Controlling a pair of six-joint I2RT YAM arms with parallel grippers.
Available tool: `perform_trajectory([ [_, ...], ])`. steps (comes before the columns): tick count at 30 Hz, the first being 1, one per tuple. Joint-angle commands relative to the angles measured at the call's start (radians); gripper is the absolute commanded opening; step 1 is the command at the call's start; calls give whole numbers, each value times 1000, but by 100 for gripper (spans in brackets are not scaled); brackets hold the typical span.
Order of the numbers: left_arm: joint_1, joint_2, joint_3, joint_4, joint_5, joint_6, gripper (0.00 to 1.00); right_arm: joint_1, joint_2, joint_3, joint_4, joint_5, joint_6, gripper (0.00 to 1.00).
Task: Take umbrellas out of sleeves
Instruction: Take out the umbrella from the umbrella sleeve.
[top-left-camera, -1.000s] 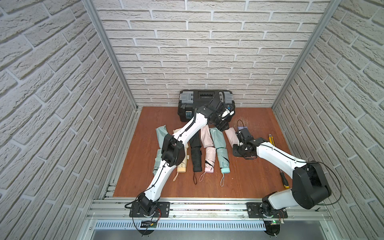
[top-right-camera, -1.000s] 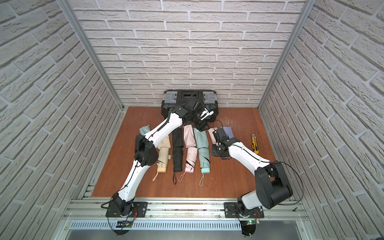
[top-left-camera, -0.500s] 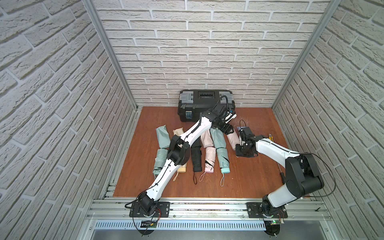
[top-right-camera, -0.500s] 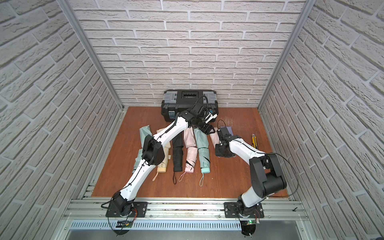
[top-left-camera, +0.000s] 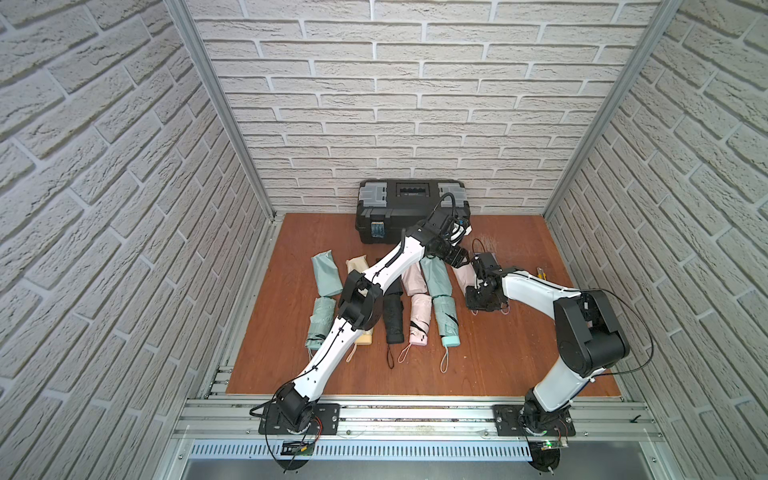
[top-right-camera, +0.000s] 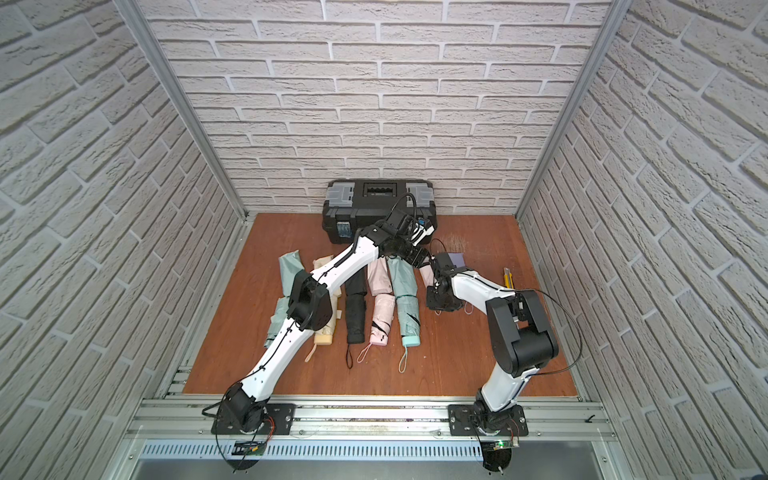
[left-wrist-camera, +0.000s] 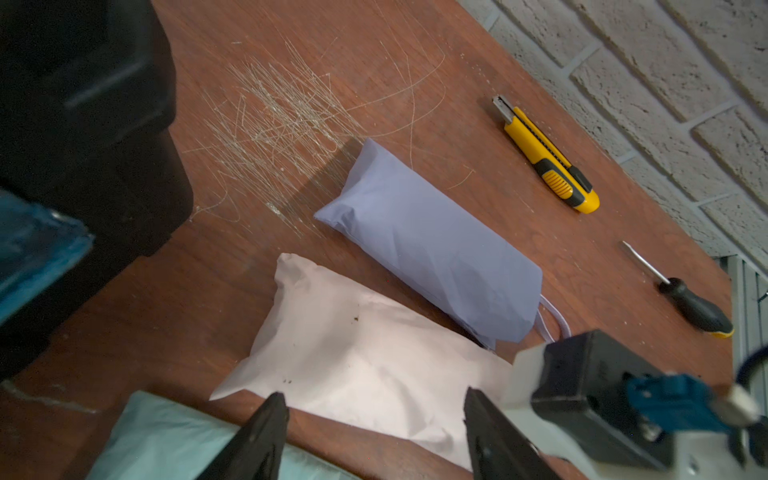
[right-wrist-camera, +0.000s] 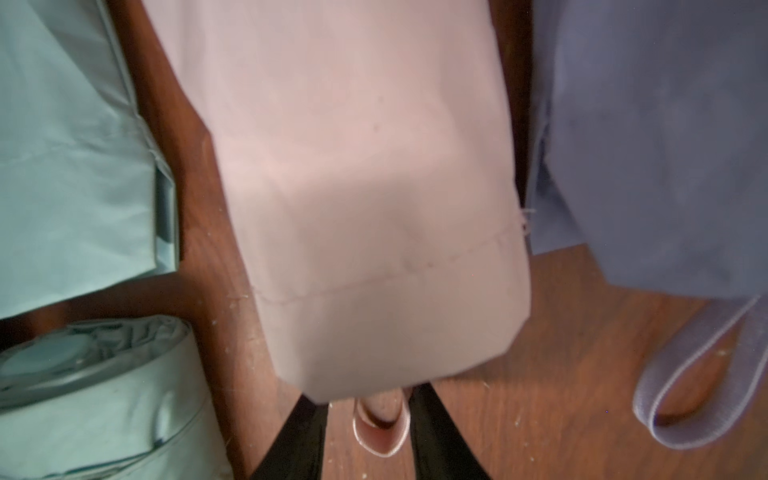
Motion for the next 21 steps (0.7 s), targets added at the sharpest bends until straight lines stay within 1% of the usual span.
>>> perform_trajectory([
  [1,11,-42,-40,31,18,-2,69,-4,9,23,-2,15,7,30],
  [7,16,-95,-108,41,26,-4,68,-1,42,29,-32,27,9,30],
  [12,22,-149,-189,61,28,10,68,-1,35,14,-36,29,26,9],
  [15,27,-157,-193,44,29,21,68,3,5,-4,-41,31,31,4],
  [21,28,-155,-188,11,49,44,69,25,-83,-84,-44,12,48,3],
])
